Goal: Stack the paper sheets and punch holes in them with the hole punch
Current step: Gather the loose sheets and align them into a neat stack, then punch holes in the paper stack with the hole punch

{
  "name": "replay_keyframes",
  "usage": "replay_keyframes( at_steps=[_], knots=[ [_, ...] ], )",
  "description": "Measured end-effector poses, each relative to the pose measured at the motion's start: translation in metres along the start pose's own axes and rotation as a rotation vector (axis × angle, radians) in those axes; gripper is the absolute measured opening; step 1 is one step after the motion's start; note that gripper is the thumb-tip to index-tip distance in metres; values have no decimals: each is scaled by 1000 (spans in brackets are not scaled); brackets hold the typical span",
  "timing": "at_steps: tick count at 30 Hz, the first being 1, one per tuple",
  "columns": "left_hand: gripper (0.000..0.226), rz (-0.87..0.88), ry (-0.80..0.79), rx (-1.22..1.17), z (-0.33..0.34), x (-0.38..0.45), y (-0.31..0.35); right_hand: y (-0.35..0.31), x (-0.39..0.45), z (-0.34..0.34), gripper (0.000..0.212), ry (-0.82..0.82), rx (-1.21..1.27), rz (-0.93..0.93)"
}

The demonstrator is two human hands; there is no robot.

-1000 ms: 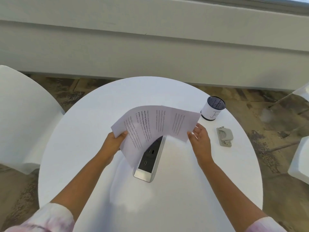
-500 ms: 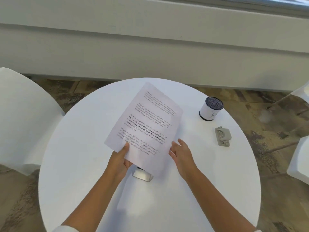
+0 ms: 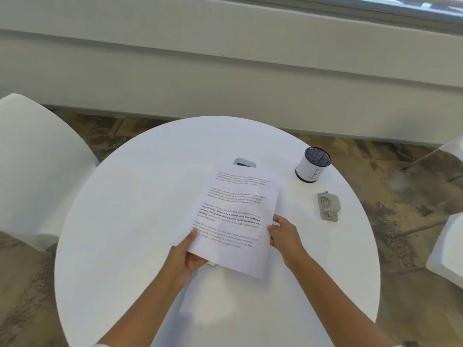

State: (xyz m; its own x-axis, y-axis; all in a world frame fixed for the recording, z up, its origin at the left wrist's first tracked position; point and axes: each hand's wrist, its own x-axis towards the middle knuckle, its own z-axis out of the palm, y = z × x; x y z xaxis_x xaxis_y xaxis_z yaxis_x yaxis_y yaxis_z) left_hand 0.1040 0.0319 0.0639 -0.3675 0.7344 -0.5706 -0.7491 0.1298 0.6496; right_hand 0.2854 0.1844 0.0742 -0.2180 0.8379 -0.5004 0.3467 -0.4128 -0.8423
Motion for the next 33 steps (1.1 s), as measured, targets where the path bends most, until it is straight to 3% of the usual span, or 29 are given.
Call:
replay_keyframes(
  at_steps=[4,8,17,26,33],
  knots=[
    [28,-116,104,94,-5,3,1,13,7,-27,35,-83,-65,72],
    [31,-193,142,335,1,11,-16,28,17,-41,34,-91,-214,141],
    [11,-86,229,651,35,23,-44,43,36,-66,28,-152,-346,106],
    [15,-16,274,653,57,22,-77,43,56,-92,32,-236,-609,-46],
    [15,14,294,544,71,25,-87,15,80,-130,28,-97,-628,-234]
  ],
)
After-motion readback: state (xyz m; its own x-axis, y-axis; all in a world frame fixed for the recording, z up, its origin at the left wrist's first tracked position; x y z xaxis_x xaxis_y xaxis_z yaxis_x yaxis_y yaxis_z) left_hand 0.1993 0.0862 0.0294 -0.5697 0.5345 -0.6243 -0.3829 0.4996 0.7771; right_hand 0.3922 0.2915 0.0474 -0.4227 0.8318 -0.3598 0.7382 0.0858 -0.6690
